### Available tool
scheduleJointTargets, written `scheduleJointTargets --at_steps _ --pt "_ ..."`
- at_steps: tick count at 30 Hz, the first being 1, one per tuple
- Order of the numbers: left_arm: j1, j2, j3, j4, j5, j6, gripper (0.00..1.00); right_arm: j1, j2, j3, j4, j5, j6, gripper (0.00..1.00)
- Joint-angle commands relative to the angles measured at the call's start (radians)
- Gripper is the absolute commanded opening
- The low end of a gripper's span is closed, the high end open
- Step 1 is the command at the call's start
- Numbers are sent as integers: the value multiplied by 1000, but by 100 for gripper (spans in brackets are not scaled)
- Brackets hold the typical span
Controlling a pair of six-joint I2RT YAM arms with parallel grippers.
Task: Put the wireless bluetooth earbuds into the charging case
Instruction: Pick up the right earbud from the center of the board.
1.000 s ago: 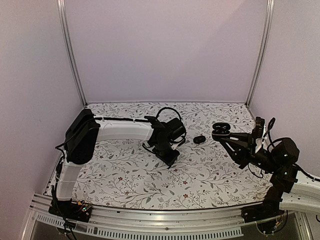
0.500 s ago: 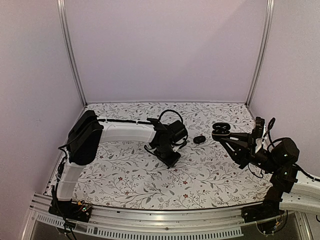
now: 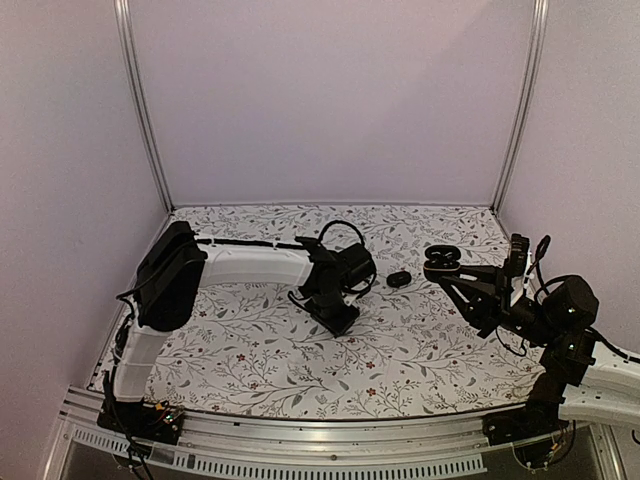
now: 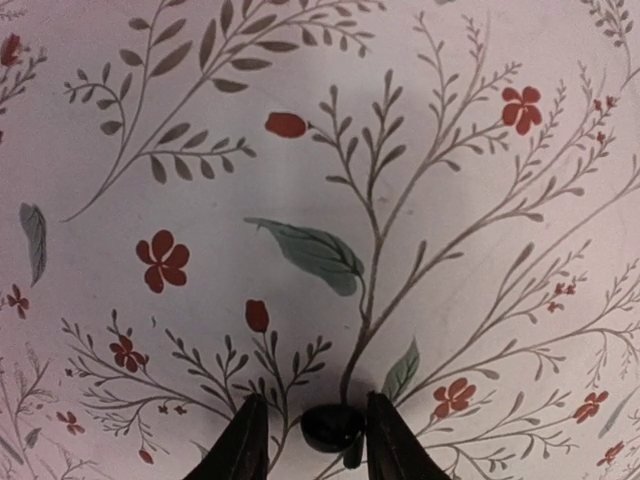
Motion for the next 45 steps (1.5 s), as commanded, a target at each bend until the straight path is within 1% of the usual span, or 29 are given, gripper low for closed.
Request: scheduleJointTargets --at_steps 1,8,16,21,28,32,38,45 --pt "-21 25 25 -39 -8 -10 32 -5 -4 17 8 1 -4 0" --pt "-28 44 45 -24 1 -5 27 -5 -4 15 8 -1 -1 0" --pt "-29 58 46 -8 20 -2 27 -5 -5 15 7 -1 -2 0" --pt "-29 51 39 -11 15 -1 23 -5 -7 15 6 2 -4 0" --pt "-28 28 40 -10 -3 2 21 -4 0 18 5 1 -7 0" --pt "-20 -2 26 9 -11 1 20 -5 -1 19 5 4 -6 0" --pt "-5 -70 -27 79 10 -2 19 -5 5 25 6 11 -10 0" --pt "9 -157 -93 174 4 1 18 -5 18 29 8 28 -17 0"
